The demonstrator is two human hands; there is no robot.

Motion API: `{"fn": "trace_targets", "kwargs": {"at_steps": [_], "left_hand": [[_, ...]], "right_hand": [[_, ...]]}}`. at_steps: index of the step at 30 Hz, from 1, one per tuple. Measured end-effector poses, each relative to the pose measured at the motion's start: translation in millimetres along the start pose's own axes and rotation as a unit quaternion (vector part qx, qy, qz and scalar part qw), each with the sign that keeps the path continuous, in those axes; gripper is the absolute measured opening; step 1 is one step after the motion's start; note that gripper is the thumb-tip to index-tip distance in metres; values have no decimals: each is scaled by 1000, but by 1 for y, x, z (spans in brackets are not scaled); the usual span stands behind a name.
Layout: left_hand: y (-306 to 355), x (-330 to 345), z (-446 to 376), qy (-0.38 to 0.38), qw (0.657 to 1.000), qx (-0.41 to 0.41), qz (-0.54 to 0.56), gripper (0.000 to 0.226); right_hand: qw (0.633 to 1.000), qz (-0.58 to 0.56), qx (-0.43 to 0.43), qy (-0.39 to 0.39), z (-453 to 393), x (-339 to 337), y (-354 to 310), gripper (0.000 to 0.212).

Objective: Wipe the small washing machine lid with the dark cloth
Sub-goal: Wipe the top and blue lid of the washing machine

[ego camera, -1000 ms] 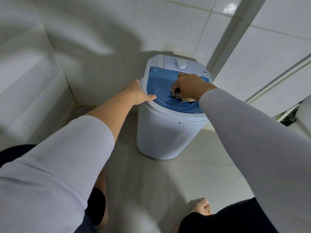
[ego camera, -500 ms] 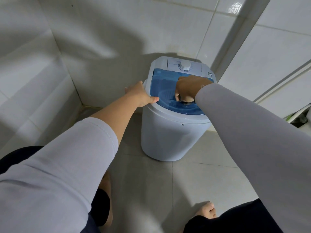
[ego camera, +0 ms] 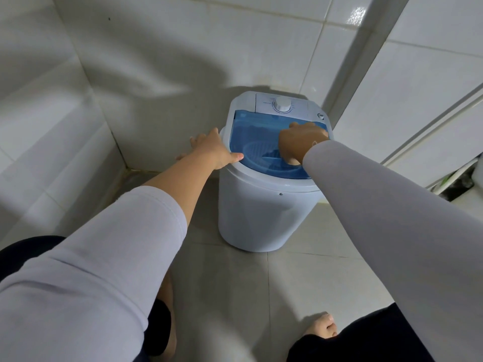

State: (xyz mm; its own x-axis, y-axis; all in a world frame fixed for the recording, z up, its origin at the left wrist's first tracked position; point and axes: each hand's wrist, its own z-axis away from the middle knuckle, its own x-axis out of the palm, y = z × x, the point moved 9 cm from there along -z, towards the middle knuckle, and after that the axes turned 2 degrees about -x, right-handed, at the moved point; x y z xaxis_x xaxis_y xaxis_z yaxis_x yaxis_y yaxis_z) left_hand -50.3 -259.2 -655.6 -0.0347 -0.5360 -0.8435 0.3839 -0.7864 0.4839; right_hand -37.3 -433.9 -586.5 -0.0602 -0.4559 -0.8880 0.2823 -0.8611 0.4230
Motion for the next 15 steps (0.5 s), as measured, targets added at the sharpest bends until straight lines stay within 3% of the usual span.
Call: {"fn": "trace_targets", "kwargs": {"at_steps": [8,15], "left_hand": [[-1,1,1,15,1000,4,20,100],[3,-1,8,37,999,7,8,97]], "right_hand": [[987,-163,9,15,8,20,23,38],[976,-215,23,17,22,28,34,39]]}}
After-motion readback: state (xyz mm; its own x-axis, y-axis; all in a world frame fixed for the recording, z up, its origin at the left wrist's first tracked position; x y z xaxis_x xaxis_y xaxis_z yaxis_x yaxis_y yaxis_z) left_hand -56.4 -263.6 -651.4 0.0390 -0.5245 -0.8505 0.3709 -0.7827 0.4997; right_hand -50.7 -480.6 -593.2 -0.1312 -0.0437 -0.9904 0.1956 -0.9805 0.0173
